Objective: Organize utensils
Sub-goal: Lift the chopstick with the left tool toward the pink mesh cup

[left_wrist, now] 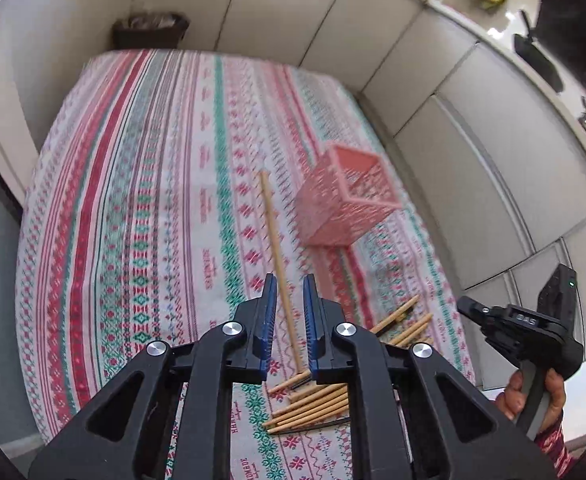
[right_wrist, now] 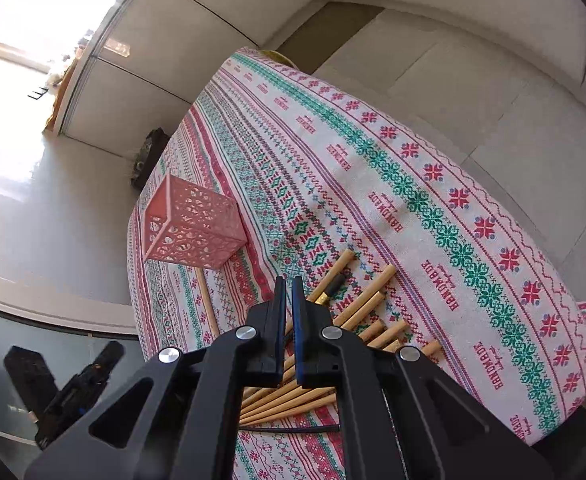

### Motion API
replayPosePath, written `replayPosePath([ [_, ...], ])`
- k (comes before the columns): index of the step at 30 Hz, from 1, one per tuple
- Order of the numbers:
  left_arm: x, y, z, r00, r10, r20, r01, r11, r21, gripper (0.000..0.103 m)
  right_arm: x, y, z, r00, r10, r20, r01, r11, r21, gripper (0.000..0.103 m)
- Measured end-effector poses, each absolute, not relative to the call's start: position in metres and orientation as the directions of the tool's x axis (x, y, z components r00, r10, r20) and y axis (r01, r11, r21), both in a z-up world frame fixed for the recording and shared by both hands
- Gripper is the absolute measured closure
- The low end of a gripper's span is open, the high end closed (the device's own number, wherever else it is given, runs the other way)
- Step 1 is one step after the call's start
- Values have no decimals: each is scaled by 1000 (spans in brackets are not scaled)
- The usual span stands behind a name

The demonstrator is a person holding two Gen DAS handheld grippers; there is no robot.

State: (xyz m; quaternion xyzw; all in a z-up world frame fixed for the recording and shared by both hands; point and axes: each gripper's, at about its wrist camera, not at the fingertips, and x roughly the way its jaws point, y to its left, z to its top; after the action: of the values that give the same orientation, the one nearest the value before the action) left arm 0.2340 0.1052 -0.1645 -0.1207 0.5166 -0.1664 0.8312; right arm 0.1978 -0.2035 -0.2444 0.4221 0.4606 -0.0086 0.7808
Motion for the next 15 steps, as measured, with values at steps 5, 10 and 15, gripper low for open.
replayPosePath([
  [5, 254, 93, -214, 268, -375, -887, 103, 927, -361, 85, 206, -223, -272, 505, 412, -759, 454, 621, 639, 96],
  [10, 247, 62, -212, 290, -329, -899, 182, 941, -286, 67, 204, -236, -294, 474, 469, -745, 480, 572, 665, 84],
  [15, 289, 70, -219, 281, -283, -917, 74, 959, -273, 67, 195, -243, -288, 500, 496, -710, 445, 556, 702, 64],
])
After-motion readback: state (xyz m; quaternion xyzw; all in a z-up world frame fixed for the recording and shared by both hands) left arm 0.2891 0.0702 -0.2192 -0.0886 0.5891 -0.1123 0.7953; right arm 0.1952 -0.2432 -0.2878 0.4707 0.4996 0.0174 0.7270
